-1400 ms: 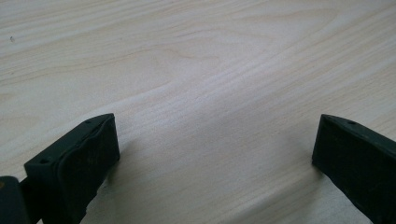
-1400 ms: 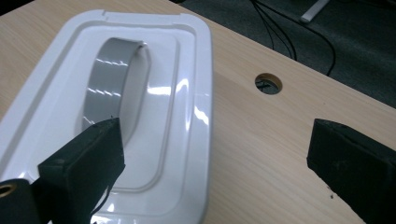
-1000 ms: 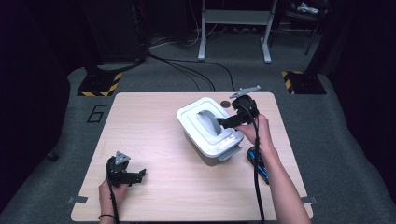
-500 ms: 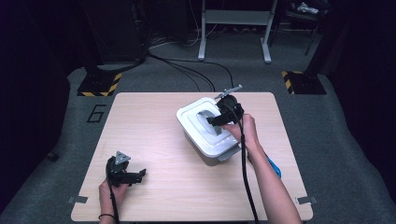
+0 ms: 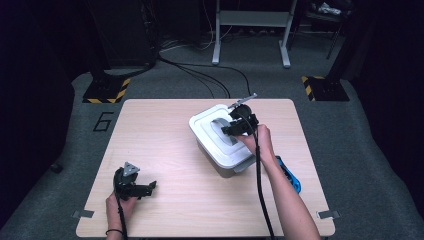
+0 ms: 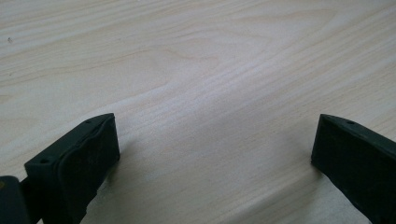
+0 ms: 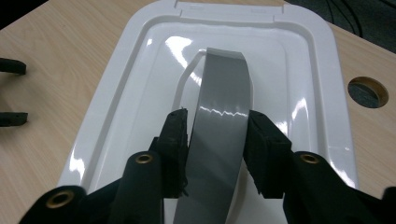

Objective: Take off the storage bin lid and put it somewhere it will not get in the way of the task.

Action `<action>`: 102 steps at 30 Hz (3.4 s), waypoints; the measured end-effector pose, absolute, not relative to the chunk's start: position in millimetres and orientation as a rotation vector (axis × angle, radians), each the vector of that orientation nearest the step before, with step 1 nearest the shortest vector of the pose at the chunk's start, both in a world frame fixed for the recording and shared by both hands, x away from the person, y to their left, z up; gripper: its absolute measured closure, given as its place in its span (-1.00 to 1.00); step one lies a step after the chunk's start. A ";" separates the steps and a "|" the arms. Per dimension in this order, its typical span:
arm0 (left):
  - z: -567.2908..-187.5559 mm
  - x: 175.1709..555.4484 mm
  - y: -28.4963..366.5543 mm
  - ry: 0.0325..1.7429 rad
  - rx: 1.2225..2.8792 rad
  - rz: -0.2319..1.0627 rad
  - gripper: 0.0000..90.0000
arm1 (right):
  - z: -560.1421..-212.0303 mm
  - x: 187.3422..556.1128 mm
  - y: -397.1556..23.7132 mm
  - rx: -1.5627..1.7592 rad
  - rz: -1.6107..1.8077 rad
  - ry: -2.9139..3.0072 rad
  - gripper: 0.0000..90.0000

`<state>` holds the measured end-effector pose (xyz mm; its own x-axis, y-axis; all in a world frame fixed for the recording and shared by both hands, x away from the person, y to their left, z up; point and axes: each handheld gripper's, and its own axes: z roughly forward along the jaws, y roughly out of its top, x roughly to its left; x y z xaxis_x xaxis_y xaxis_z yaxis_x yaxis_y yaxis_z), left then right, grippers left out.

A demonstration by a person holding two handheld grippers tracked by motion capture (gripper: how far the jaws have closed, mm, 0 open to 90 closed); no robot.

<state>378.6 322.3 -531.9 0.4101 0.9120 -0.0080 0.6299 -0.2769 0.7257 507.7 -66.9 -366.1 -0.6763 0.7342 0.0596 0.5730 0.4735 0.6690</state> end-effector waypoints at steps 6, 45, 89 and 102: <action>-531.9 378.6 322.2 1.306 2.011 0.552 -0.98 | -364.0 504.8 -65.3 1.141 0.983 2.455 0.43; -531.9 378.6 322.3 1.306 2.012 0.552 -0.98 | -315.6 498.5 -94.9 1.149 1.074 2.265 0.48; -531.9 379.0 322.3 1.306 2.013 0.552 -0.98 | -314.7 544.5 -201.5 1.386 1.089 2.004 0.48; -531.9 379.1 322.3 1.305 2.013 0.552 -0.98 | -358.2 560.8 -216.9 1.462 1.060 1.951 0.48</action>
